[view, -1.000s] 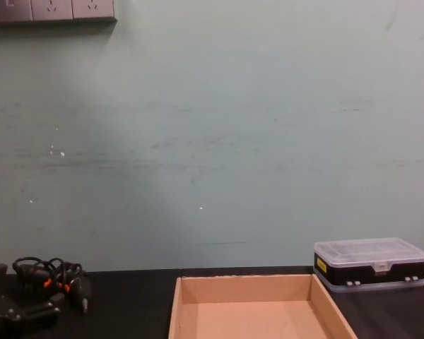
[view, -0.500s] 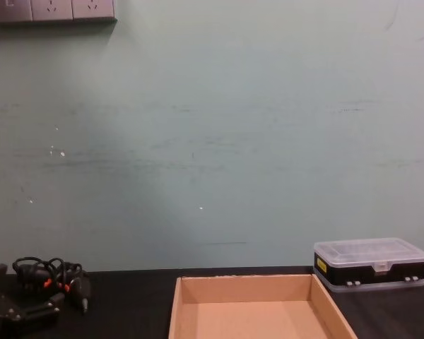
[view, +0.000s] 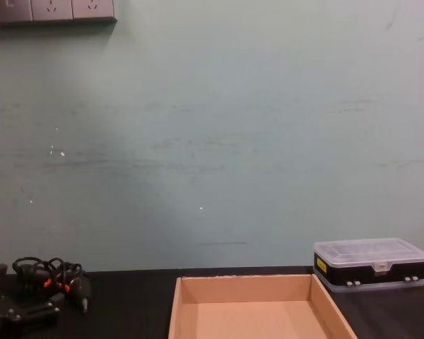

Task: Use one hand to pick up the angle iron from the table and place it into the box.

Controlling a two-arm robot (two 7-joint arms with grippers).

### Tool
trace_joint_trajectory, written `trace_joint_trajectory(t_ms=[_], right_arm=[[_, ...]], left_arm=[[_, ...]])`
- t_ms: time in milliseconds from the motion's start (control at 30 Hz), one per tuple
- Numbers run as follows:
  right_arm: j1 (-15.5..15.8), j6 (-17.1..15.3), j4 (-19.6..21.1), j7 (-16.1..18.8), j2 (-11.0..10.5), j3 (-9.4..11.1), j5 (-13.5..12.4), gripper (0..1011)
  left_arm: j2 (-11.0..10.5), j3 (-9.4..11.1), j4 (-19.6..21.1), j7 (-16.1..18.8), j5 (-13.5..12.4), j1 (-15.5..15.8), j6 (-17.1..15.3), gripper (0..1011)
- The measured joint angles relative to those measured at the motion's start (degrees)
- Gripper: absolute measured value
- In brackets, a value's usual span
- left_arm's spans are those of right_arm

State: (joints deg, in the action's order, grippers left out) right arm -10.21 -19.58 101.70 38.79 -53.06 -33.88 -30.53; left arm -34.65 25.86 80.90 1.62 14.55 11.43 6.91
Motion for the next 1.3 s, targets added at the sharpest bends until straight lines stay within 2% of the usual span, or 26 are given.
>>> trace_joint_trajectory(t_ms=[200, 267, 600, 867, 1033, 1300], right_arm=[[0.15, 0.06, 0.06, 0.09, -0.04, 0.00, 0.37, 91], [0.16, 0.07, 0.08, 0.16, -0.06, 0.00, 0.44, 58], [0.61, 0.63, 1.45, -0.29, -0.52, 0.86, 0.77, 54], [0.44, 1.65, 4.37, -3.12, -0.35, 3.88, 0.65, 54], [-1.05, 1.57, 4.89, -5.05, 1.06, 4.88, 1.61, 54], [-6.35, 1.18, 1.01, -7.46, 6.77, 5.28, 4.43, 54]], left_arm=[[0.00, 0.00, 0.00, 0.00, 0.00, 0.00, 0.00, 1000], [0.00, 0.00, 0.00, 0.00, 0.00, 0.00, 0.00, 1000], [0.00, 0.00, 0.00, 0.00, 0.00, 0.00, 0.00, 1000], [0.00, 0.00, 0.00, 0.00, 0.00, 0.00, 0.00, 1000], [0.00, 0.00, 0.00, 0.00, 0.00, 0.00, 0.00, 1000], [0.00, 0.00, 0.00, 0.00, 0.00, 0.00, 0.00, 1000]])
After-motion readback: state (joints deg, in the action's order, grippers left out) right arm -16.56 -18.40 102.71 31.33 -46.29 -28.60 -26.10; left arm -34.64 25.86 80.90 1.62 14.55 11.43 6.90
